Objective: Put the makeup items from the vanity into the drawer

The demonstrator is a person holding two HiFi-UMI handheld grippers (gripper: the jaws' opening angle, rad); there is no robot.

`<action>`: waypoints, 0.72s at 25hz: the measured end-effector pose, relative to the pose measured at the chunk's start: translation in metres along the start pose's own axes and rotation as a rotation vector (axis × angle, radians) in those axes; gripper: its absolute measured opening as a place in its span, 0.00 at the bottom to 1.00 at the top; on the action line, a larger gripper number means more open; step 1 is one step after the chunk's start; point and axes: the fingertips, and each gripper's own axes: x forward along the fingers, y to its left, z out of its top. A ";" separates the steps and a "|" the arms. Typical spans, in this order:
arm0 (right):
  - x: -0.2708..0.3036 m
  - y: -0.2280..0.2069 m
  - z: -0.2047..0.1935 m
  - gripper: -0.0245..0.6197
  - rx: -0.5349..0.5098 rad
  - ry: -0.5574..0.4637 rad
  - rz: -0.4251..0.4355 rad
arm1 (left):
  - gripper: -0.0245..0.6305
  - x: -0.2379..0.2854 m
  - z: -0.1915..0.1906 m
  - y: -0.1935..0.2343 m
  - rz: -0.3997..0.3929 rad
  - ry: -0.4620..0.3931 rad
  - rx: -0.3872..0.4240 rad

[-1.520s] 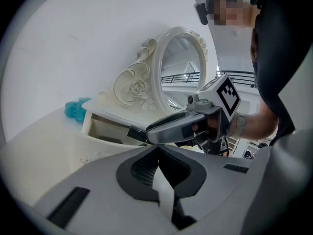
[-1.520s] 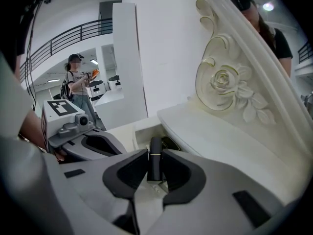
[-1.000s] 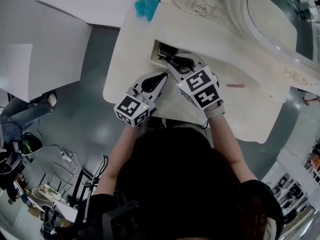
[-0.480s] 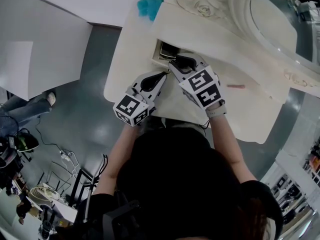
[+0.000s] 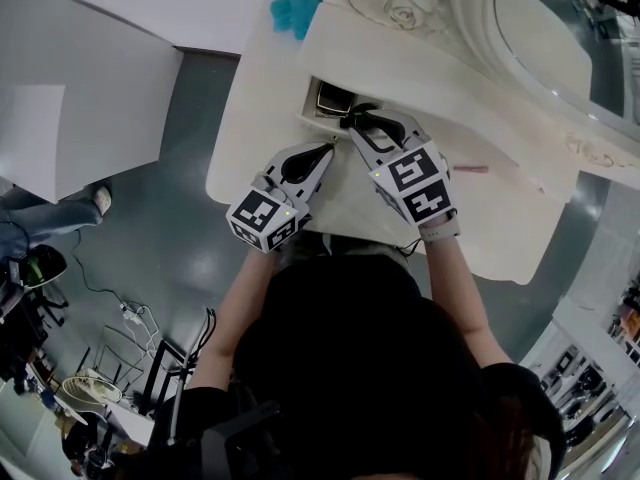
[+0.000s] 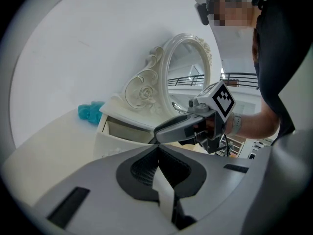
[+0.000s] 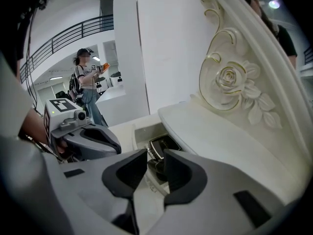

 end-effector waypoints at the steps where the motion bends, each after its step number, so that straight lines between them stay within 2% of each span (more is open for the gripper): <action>1: -0.001 -0.001 -0.003 0.21 -0.001 0.008 -0.003 | 0.06 0.000 0.000 -0.001 -0.002 0.000 0.001; 13: -0.008 0.009 -0.011 0.21 0.016 -0.021 0.018 | 0.06 0.004 -0.001 -0.011 -0.022 0.014 0.016; 18: -0.019 0.012 -0.018 0.11 0.041 -0.061 0.022 | 0.06 0.011 -0.003 -0.021 -0.050 0.032 0.035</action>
